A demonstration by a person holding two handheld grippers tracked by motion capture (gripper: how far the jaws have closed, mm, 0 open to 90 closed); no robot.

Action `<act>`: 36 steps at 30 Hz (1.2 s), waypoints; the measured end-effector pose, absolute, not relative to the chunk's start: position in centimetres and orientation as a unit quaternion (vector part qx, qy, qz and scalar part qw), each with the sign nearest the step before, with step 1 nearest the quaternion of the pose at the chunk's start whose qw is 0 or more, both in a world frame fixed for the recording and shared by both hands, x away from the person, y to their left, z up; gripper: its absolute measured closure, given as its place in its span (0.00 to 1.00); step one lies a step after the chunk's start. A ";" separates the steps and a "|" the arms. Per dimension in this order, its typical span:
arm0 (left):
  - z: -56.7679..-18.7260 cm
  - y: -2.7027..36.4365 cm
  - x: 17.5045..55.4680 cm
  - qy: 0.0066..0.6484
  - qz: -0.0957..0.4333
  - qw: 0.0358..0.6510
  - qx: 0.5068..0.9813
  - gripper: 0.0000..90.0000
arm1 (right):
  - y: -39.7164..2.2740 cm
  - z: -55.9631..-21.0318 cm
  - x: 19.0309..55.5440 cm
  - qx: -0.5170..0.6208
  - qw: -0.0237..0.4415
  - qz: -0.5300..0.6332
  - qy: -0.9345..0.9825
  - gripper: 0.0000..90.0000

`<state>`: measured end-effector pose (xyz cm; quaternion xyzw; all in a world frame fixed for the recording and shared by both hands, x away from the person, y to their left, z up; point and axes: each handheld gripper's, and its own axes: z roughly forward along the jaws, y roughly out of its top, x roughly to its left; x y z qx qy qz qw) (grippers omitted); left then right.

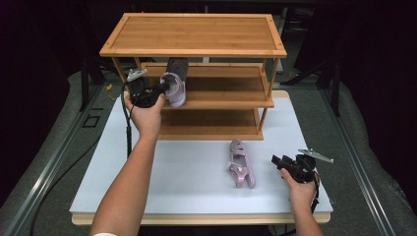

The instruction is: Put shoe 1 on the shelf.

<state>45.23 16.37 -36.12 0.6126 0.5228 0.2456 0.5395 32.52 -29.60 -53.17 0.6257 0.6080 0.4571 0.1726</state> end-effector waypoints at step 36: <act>-36.5 13.7 48.8 0.543 0.219 0.539 0.606 0.82 | -29.3 -53.3 32.9 0.622 0.168 0.453 0.616 0.54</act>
